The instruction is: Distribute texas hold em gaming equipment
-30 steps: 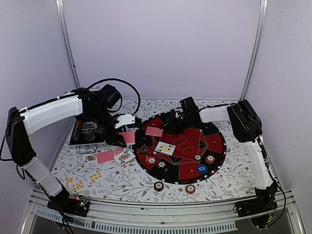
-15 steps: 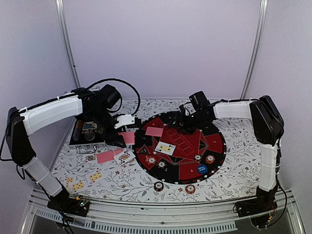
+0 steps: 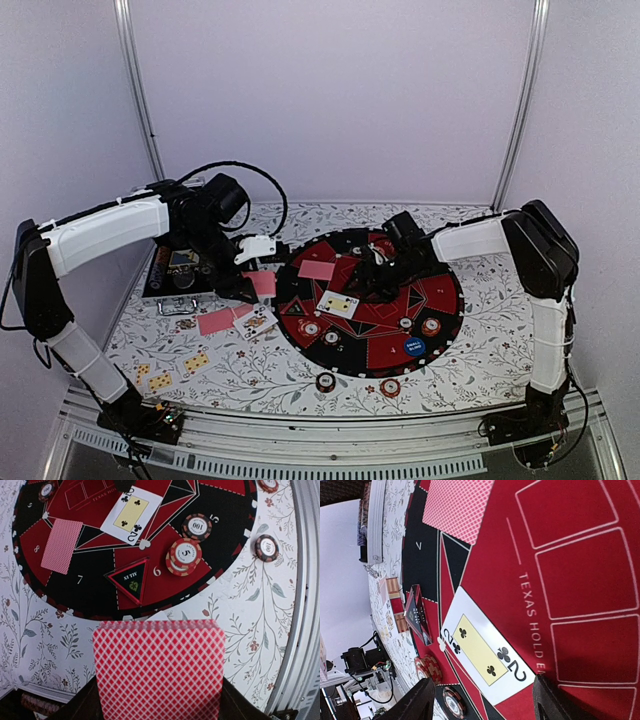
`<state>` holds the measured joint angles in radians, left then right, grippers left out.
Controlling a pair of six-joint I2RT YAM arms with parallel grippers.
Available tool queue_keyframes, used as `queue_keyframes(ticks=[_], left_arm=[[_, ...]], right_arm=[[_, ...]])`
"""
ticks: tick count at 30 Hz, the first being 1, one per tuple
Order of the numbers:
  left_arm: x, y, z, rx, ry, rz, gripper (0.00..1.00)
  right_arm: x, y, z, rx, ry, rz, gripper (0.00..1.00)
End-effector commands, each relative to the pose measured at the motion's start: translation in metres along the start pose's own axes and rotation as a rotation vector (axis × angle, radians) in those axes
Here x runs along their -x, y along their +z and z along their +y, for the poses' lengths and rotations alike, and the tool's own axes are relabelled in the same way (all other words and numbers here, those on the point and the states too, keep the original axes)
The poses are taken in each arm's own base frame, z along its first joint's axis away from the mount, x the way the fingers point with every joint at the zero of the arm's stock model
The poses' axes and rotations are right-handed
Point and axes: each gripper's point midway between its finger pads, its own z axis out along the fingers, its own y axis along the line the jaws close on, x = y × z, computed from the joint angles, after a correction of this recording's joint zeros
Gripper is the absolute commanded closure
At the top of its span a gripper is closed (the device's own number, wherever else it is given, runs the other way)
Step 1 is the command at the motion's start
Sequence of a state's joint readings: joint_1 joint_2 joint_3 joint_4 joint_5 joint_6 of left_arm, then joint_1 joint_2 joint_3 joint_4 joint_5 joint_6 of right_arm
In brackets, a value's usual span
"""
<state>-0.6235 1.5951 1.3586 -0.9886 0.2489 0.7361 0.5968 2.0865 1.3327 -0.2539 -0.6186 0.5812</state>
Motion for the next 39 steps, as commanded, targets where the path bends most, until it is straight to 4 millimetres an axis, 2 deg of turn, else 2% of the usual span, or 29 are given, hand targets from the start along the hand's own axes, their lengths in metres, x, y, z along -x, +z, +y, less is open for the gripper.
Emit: queue_keyframes(ticks=[1, 4, 16, 23, 27, 30, 32, 34, 36, 39], left_arm=[[0.005, -0.014, 0.005, 0.029, 0.011, -0.022, 0.5], [0.005, -0.014, 0.005, 0.032, 0.013, -0.017, 0.5], [0.006, -0.016, 0.007, 0.04, 0.019, -0.017, 0.5], [0.006, -0.017, 0.008, 0.045, 0.024, -0.015, 0.5], [0.007, -0.018, 0.009, 0.045, 0.027, -0.018, 0.51], [0.007, -0.018, 0.008, 0.042, 0.025, -0.016, 0.51], [0.006, -0.018, 0.007, 0.039, 0.024, -0.017, 0.51], [0.006, -0.018, 0.007, 0.039, 0.026, -0.017, 0.51], [0.006, -0.018, 0.007, 0.038, 0.026, -0.016, 0.51], [0.007, -0.018, 0.007, 0.035, 0.028, -0.02, 0.51]], right_arm=[[-0.014, 0.023, -0.003, 0.031, 0.021, 0.068, 0.31], [-0.015, 0.032, 0.003, 0.047, 0.022, 0.079, 0.31], [-0.02, 0.075, 0.058, 0.135, -0.029, 0.153, 0.34], [-0.037, 0.097, 0.074, 0.152, -0.045, 0.205, 0.35], [-0.043, 0.102, 0.078, 0.159, -0.047, 0.225, 0.36], [-0.03, 0.089, 0.084, 0.158, -0.065, 0.194, 0.35], [-0.018, 0.073, 0.089, 0.168, -0.074, 0.155, 0.34], [-0.005, 0.048, 0.099, 0.187, -0.087, 0.095, 0.31], [0.003, 0.026, 0.11, 0.219, -0.096, 0.05, 0.28], [0.002, 0.007, 0.125, 0.268, -0.107, 0.016, 0.23]])
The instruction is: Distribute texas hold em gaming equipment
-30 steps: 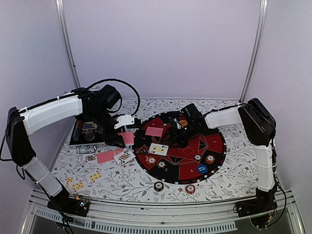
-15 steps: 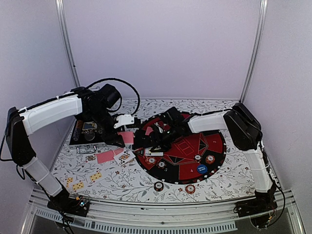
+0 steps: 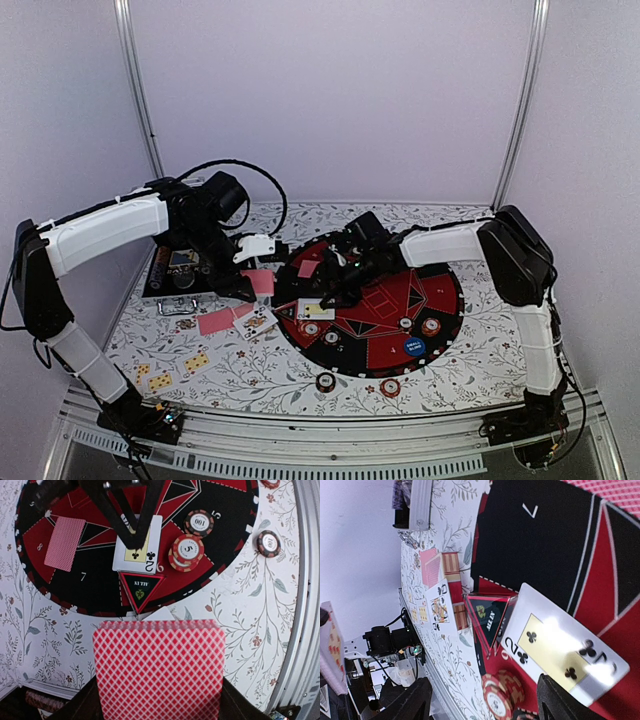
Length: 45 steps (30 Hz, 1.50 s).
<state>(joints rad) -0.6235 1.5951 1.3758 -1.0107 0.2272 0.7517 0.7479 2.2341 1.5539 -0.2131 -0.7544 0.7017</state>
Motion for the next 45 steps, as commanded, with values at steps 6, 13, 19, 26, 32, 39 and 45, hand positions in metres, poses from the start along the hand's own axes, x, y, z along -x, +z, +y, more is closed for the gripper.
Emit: queue_keyframes(ticks=[6, 13, 19, 26, 32, 39, 45], left_arm=[[0.012, -0.014, 0.007, 0.022, 0.004, -0.051, 0.51], [0.02, -0.016, 0.011, 0.026, 0.006, -0.07, 0.51], [0.021, -0.015, 0.011, 0.022, 0.003, -0.069, 0.51], [0.023, -0.015, 0.013, 0.021, -0.001, -0.075, 0.51], [0.027, -0.016, 0.013, 0.019, 0.004, -0.082, 0.51], [0.024, -0.012, 0.011, 0.008, -0.001, -0.073, 0.51], [0.026, -0.012, 0.011, 0.008, 0.002, -0.075, 0.51]], right_arm=[[0.0, -0.058, 0.086, 0.243, -0.1, -0.123, 0.19], [-0.007, -0.044, 0.115, 0.286, -0.138, -0.085, 0.18], [-0.008, -0.029, 0.13, 0.313, -0.159, -0.061, 0.17], [-0.012, -0.015, 0.139, 0.336, -0.159, -0.036, 0.17], [-0.009, 0.004, 0.143, 0.345, -0.15, -0.014, 0.16], [-0.006, 0.022, 0.151, 0.361, -0.152, -0.001, 0.16], [-0.004, 0.035, 0.142, 0.347, -0.117, 0.008, 0.16]])
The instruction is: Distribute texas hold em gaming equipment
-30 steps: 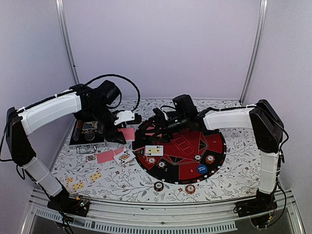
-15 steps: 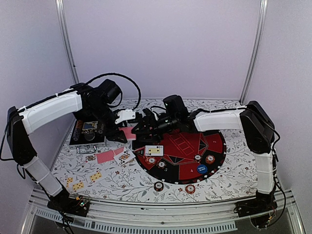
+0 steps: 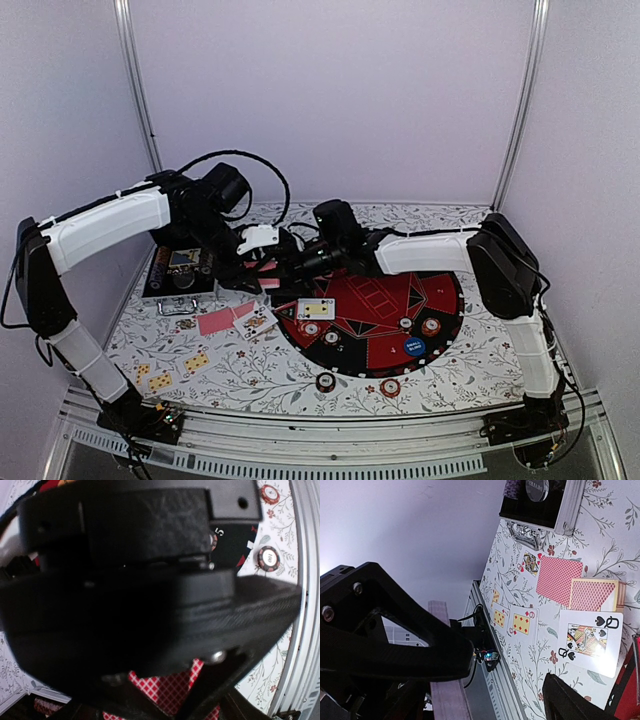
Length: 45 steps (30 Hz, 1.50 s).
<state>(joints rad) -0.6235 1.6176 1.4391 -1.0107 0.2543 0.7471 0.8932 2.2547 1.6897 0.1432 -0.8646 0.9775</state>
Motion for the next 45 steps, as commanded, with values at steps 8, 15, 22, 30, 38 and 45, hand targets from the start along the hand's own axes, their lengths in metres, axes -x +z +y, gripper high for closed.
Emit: queue_keyframes(ticks=[8, 15, 22, 30, 38, 45], left_arm=[[0.01, -0.006, 0.002, 0.005, 0.0, -0.032, 0.51], [0.009, -0.009, 0.003, 0.012, 0.001, -0.032, 0.51], [0.01, -0.01, 0.002, 0.013, 0.003, -0.035, 0.51], [0.01, -0.01, 0.003, 0.013, 0.003, -0.035, 0.51], [0.01, -0.007, 0.003, 0.004, 0.0, -0.032, 0.51], [0.01, -0.006, 0.003, 0.004, 0.003, -0.03, 0.51]], right_arm=[[0.007, 0.014, -0.017, -0.004, 0.039, -0.005, 0.19], [0.008, -0.001, -0.03, -0.026, 0.067, -0.03, 0.3], [0.005, -0.021, -0.037, -0.043, 0.08, -0.062, 0.34], [0.009, -0.027, -0.027, -0.03, 0.068, -0.079, 0.36], [0.01, -0.006, -0.001, 0.031, 0.018, -0.051, 0.23], [0.011, 0.01, -0.01, 0.052, 0.062, -0.033, 0.24]])
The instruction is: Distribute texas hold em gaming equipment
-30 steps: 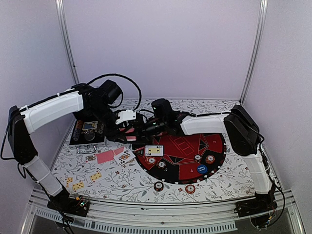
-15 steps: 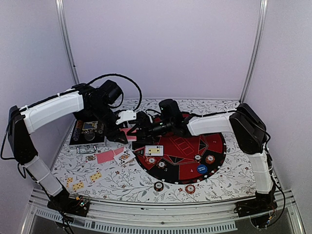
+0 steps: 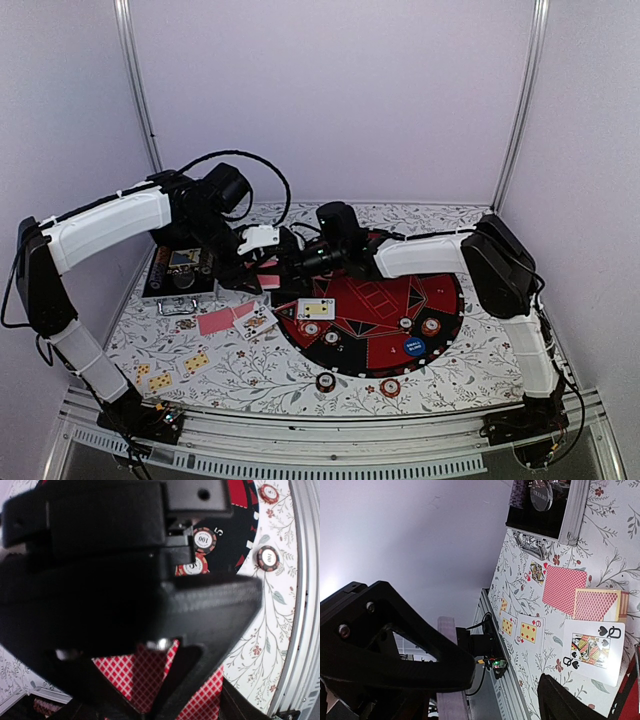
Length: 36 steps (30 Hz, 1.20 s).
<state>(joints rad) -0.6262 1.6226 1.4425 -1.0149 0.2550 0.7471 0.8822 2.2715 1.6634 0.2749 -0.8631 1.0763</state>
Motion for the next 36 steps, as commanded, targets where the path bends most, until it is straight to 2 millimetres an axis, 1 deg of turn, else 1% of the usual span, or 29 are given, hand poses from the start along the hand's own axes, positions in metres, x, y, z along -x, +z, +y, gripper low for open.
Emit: queue_keyframes(ticks=[1, 3, 6, 10, 13, 16, 22, 30, 36], left_arm=[[0.01, -0.008, 0.005, 0.011, 0.002, -0.034, 0.51], [0.011, -0.008, 0.005, 0.012, 0.003, -0.036, 0.51], [0.011, -0.009, 0.004, 0.011, 0.003, -0.038, 0.51], [0.009, -0.01, 0.003, 0.01, 0.002, -0.037, 0.51], [0.009, -0.012, 0.003, 0.015, 0.002, -0.038, 0.51], [0.008, -0.012, 0.003, 0.016, 0.002, -0.037, 0.51], [0.007, -0.012, 0.004, 0.016, 0.0, -0.034, 0.51], [0.003, -0.01, 0.003, 0.015, -0.005, -0.025, 0.51], [0.001, -0.008, 0.004, 0.014, -0.005, -0.021, 0.52]], right_arm=[[0.0, 0.012, -0.014, -0.001, 0.036, 0.005, 0.24], [-0.001, 0.013, -0.019, -0.009, 0.045, 0.006, 0.26], [-0.002, 0.01, -0.032, -0.038, 0.065, -0.003, 0.31], [0.001, -0.007, -0.046, -0.075, 0.083, -0.041, 0.35], [0.004, -0.017, -0.041, -0.078, 0.071, -0.062, 0.38], [0.004, -0.019, -0.039, -0.077, 0.064, -0.064, 0.41], [0.002, -0.023, -0.038, -0.079, 0.063, -0.066, 0.44], [0.005, -0.038, -0.034, -0.086, 0.057, -0.091, 0.52], [0.003, -0.045, -0.031, -0.087, 0.05, -0.097, 0.55]])
